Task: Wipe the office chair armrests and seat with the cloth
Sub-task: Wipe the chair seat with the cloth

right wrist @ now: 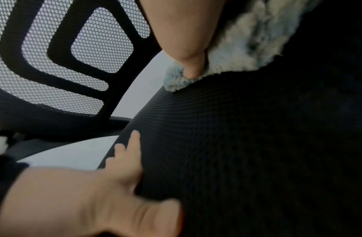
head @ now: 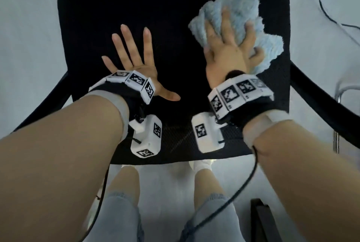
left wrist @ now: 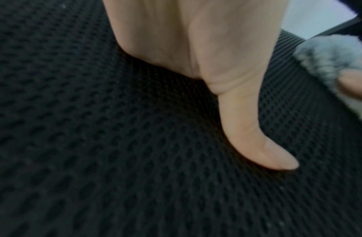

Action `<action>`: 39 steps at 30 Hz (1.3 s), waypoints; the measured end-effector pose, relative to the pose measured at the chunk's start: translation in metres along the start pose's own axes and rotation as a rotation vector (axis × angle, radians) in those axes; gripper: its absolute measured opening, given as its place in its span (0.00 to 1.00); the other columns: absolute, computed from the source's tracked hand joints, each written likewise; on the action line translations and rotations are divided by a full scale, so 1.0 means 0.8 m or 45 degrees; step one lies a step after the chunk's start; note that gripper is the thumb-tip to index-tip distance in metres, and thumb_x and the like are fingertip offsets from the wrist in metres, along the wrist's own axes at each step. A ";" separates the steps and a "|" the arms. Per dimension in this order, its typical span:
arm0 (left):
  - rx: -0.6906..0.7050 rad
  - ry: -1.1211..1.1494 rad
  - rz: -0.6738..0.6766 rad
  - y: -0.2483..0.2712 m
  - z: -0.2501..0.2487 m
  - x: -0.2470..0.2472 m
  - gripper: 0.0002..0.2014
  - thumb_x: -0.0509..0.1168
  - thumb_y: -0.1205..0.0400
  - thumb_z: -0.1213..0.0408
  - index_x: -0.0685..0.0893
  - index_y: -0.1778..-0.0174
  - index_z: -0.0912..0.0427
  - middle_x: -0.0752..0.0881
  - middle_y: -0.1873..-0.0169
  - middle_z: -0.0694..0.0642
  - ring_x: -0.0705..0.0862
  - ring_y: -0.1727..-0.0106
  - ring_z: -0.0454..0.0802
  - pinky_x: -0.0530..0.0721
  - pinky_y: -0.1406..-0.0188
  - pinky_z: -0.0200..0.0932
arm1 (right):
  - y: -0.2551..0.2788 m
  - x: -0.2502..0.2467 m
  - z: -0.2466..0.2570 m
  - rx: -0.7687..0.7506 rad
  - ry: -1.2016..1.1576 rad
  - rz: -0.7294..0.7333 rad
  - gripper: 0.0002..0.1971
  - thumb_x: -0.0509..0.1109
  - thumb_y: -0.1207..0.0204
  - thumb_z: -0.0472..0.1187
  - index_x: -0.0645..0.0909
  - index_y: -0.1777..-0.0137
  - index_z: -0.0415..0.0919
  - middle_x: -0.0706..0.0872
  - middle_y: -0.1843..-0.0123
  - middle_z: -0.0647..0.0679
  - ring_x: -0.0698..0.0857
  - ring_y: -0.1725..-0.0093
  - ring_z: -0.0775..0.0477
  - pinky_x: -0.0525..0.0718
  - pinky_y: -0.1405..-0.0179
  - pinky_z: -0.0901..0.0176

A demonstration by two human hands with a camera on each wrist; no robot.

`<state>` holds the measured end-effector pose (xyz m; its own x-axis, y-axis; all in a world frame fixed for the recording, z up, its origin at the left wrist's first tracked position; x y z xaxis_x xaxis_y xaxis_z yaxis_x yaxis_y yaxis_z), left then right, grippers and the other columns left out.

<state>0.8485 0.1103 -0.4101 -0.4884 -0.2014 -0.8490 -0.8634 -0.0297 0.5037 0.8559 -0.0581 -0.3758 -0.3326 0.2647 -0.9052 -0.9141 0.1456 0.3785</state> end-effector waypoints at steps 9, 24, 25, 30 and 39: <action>-0.155 0.193 0.310 0.063 0.049 -0.019 0.76 0.82 0.52 0.45 0.25 0.25 0.41 0.22 0.25 0.63 0.23 0.24 0.61 0.33 0.27 0.70 | 0.150 0.058 0.016 -0.618 0.205 0.311 0.21 0.51 0.23 0.54 0.71 0.32 0.61 0.62 0.20 0.61 0.55 0.26 0.37 0.66 0.38 0.24; -0.176 0.321 0.097 0.150 0.142 0.040 0.72 0.80 0.48 0.43 0.31 0.22 0.44 0.28 0.22 0.63 0.29 0.21 0.63 0.41 0.23 0.64 | 0.205 0.115 0.133 -0.506 0.113 0.406 0.24 0.47 0.17 0.55 0.45 0.23 0.67 0.37 0.19 0.66 0.41 0.21 0.36 0.45 0.29 0.25; -0.137 0.362 0.076 0.153 0.146 0.039 0.71 0.80 0.48 0.43 0.32 0.21 0.47 0.29 0.22 0.63 0.30 0.21 0.63 0.40 0.23 0.62 | 0.206 0.116 0.134 -0.593 0.164 0.425 0.25 0.48 0.18 0.56 0.45 0.23 0.67 0.36 0.19 0.66 0.42 0.21 0.36 0.46 0.29 0.25; -0.162 0.562 0.072 0.163 0.169 0.042 0.75 0.81 0.51 0.46 0.31 0.21 0.51 0.27 0.23 0.65 0.30 0.21 0.63 0.40 0.21 0.59 | 0.151 0.075 0.059 -0.493 0.350 0.216 0.27 0.57 0.19 0.44 0.53 0.24 0.67 0.43 0.17 0.63 0.51 0.22 0.33 0.54 0.30 0.29; -0.145 0.751 0.105 0.159 0.178 0.048 0.69 0.81 0.42 0.53 0.32 0.21 0.49 0.28 0.22 0.62 0.35 0.19 0.57 0.43 0.25 0.42 | 0.211 0.118 0.155 -0.493 0.169 0.447 0.29 0.56 0.20 0.41 0.52 0.22 0.63 0.43 0.17 0.60 0.43 0.21 0.34 0.46 0.29 0.23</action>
<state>0.7022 0.2386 -0.4012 -0.3725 -0.7152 -0.5914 -0.7906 -0.0892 0.6058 0.6991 0.1097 -0.3732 -0.6370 0.1080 -0.7633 -0.7531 -0.2985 0.5863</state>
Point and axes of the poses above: each hand's wrist, its own y-axis away from the middle knuckle, its own x-axis out of the palm, z = x × y, the point moved 4 cm from there along -y, towards the middle knuckle
